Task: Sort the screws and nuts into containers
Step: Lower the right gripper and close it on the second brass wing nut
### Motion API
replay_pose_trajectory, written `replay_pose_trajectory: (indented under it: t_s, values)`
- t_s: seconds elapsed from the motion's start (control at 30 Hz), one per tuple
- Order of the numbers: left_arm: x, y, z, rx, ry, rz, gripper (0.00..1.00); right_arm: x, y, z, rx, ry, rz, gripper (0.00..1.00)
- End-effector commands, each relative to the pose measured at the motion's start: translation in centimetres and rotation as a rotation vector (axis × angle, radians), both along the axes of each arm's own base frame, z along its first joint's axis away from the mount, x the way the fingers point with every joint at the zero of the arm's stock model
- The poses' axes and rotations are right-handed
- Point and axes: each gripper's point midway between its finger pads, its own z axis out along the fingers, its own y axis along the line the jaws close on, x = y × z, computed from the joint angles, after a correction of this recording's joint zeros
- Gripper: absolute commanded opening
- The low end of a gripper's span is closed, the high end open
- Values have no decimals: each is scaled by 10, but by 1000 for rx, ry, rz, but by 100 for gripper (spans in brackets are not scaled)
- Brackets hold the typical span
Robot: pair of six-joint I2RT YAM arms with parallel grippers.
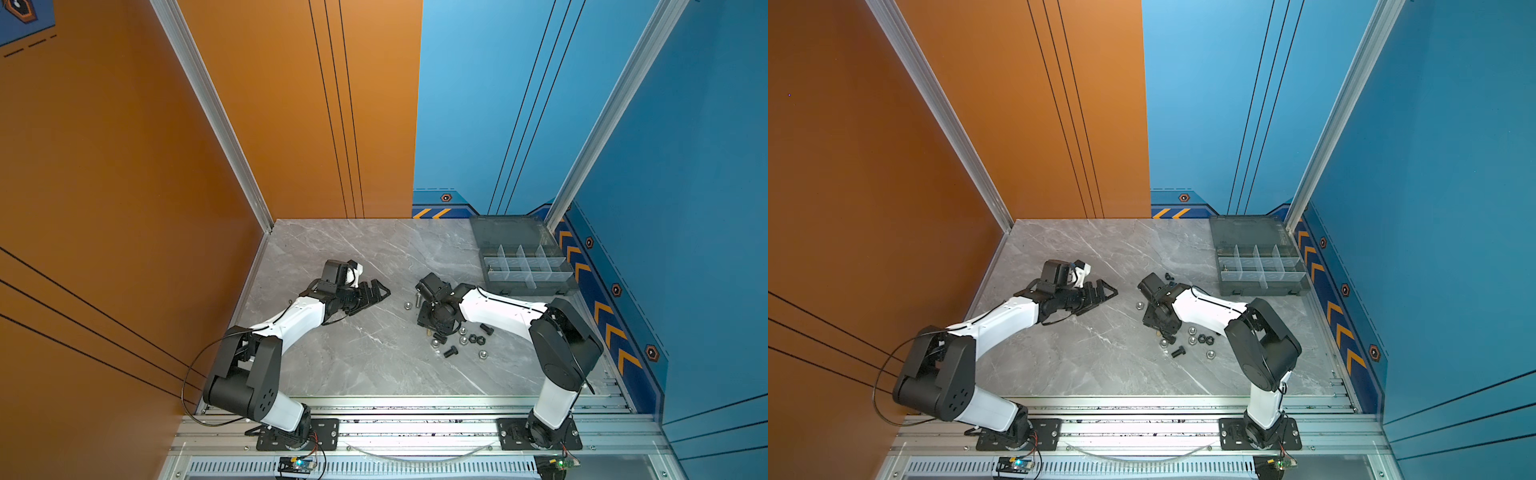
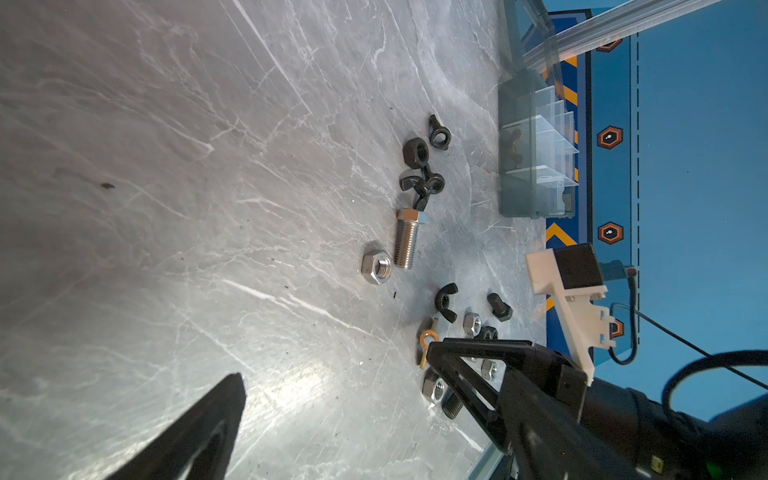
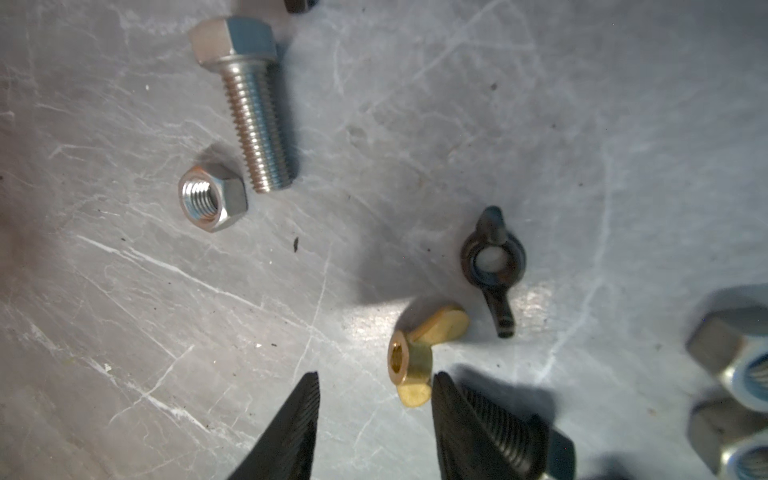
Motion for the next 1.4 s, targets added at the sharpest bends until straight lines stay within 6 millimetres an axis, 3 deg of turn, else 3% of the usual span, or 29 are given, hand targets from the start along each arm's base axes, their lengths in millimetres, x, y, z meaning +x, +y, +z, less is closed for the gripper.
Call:
replay_pose_trajectory:
  t_s: [0.0,1.03,1.37]
  values:
    - [-6,1,-5,-9,12,-21,98,-1,-12,0,-47,1,-34,47]
    - [-6,3,-9,-3,19,-15,98,8,-8,-24,-56,16,-48,40]
    - [-4,3,-9,-1,19,-12,97,9,-8,-26,-60,19,-41,32]
